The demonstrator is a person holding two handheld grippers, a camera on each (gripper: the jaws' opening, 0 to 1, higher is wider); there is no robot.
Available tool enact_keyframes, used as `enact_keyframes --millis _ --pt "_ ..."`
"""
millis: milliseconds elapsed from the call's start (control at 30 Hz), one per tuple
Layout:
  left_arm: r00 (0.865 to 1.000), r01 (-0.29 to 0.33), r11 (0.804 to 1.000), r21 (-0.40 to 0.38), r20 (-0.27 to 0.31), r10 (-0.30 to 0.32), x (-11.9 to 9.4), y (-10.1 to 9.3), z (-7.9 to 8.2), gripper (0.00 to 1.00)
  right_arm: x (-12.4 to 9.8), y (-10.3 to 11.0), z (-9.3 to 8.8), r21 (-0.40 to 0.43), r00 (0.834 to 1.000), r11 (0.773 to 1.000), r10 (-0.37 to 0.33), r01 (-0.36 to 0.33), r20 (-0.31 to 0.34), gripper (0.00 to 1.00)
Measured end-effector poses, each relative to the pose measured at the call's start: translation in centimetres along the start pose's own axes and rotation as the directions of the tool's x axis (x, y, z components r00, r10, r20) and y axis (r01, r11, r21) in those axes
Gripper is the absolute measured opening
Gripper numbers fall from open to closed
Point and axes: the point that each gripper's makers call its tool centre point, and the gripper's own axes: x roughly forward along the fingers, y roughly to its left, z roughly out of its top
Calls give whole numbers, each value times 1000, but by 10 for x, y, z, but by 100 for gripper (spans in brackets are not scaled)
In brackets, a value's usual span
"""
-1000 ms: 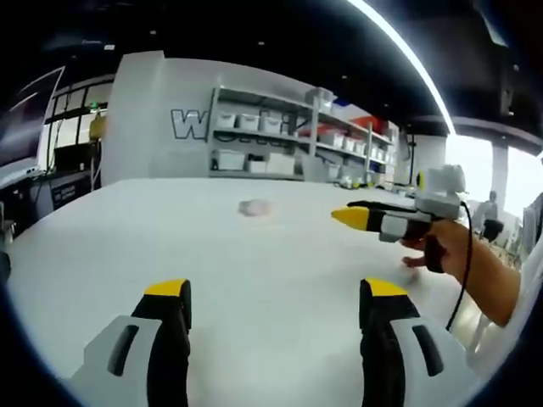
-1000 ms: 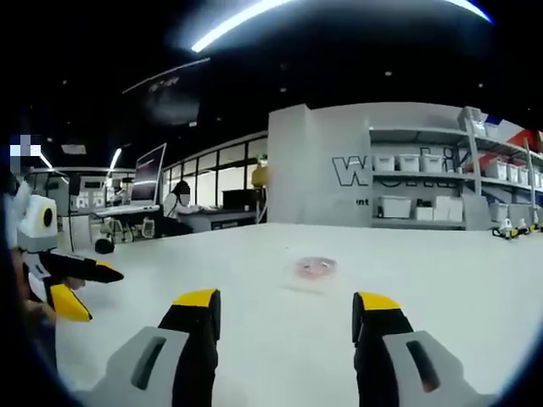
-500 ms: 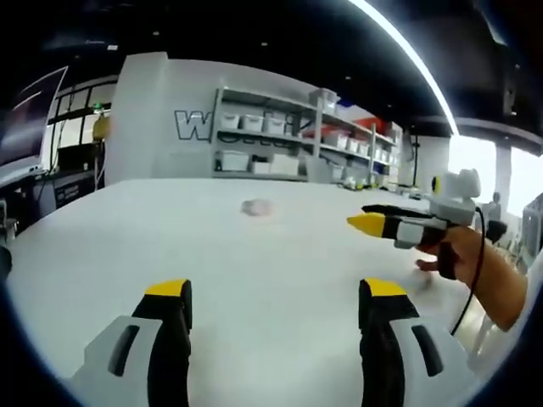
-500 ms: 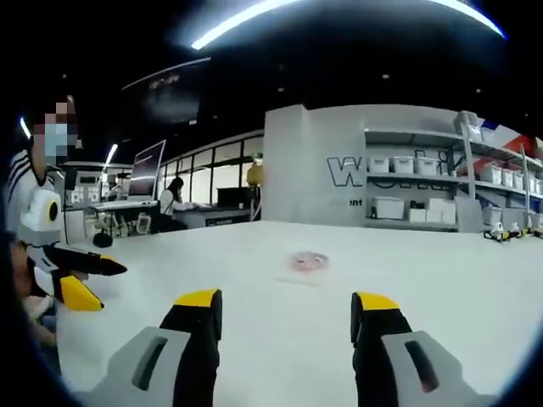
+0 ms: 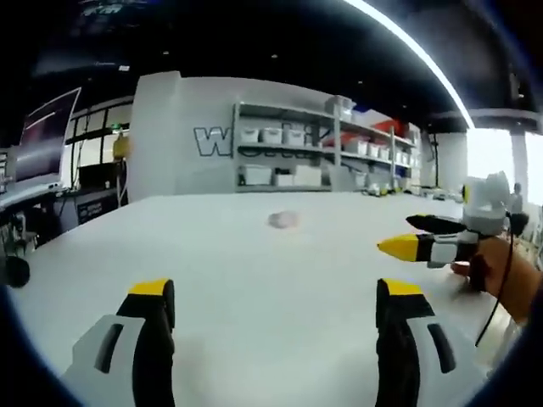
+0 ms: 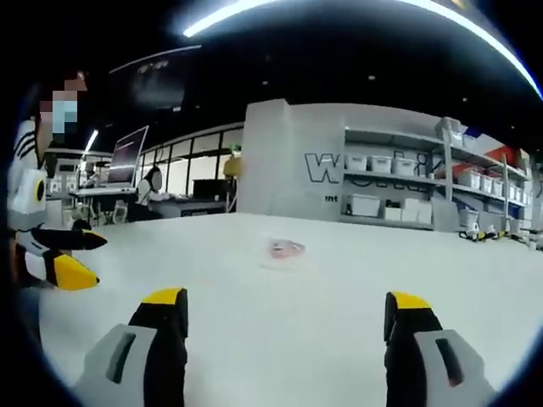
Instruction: Open the resealable bag by pulling the two sides of the seal apart until the entire bag opening is separated and visibly accessible.
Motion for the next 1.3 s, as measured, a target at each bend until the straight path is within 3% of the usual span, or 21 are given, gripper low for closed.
enact_keyframes --millis 67,167,500,700,900,1100,1300 --pt "1000 -11 1000 0 -21 11 0 2 -3 100 1 2 -9 39 998 999 16 -14 -53 99" --pt "1000 -20 1000 9 -18 20 0 3 -2 100 0 -2 1 11 1000 1000 5 -5 4 99" --pt "999 -24 1000 -1 26 24 2 5 9 100 -1 -6 8 -33 1000 999 -3 4 29 99" --pt "999 -19 1000 -5 37 19 2 7 18 100 1 -13 29 5 998 1000 3 -4 65 99" --pt "998 -18 999 31 54 16 8 10 34 100 2 -19 39 -29 998 999 -11 13 63 98" --pt "1000 -12 1000 14 26 12 9 8 22 100 2 -22 33 -28 999 999 -18 19 34 97" --pt "999 -12 1000 5 35 11 7 8 23 100 2 -21 30 -27 999 1000 -15 16 31 96"
